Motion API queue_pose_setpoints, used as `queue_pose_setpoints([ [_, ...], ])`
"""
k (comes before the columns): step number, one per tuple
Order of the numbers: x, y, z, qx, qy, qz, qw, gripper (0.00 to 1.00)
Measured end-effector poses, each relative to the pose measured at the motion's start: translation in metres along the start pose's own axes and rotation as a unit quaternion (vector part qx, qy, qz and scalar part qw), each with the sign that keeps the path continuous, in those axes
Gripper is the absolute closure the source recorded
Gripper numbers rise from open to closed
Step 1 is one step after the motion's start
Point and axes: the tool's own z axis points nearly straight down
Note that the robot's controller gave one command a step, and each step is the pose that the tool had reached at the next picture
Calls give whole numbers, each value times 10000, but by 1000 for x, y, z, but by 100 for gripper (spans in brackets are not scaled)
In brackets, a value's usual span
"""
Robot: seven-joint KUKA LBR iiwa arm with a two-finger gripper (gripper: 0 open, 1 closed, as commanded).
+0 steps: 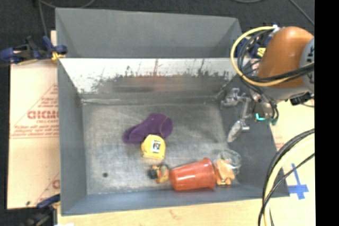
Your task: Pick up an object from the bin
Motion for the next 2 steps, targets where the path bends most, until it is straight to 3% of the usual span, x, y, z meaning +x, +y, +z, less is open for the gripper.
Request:
queue_pose_setpoints([
  [1, -2, 0, -5, 8, -39, -15, 10000, 0],
  [2, 50, 7, -1, 6, -45, -221, 9997, 0],
])
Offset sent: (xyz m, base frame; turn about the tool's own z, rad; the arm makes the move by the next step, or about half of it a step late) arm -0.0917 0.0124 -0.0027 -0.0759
